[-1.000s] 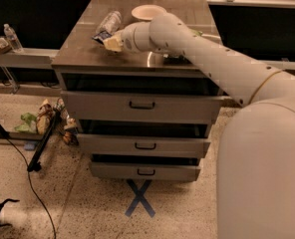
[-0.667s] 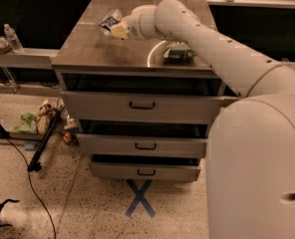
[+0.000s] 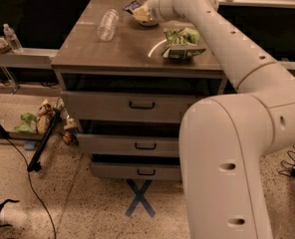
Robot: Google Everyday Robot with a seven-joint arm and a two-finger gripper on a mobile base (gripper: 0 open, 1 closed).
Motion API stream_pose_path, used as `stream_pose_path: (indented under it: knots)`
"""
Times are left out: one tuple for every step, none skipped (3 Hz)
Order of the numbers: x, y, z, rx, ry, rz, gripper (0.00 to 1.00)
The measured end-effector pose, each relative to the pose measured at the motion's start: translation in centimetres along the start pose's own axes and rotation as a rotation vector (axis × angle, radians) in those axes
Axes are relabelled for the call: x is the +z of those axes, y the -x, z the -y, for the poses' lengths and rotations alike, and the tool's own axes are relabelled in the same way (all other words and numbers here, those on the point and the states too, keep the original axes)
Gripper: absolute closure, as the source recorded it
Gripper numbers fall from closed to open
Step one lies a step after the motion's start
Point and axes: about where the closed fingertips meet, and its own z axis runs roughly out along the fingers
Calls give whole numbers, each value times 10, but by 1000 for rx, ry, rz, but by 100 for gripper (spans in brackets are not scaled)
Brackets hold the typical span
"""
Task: Place rxbar blueberry into paper bowl
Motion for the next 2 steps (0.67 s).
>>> stream_pose_path:
  knots:
    - [5,12,47,-13,-105,11,100]
    - [17,18,66,-22,-190,3,100]
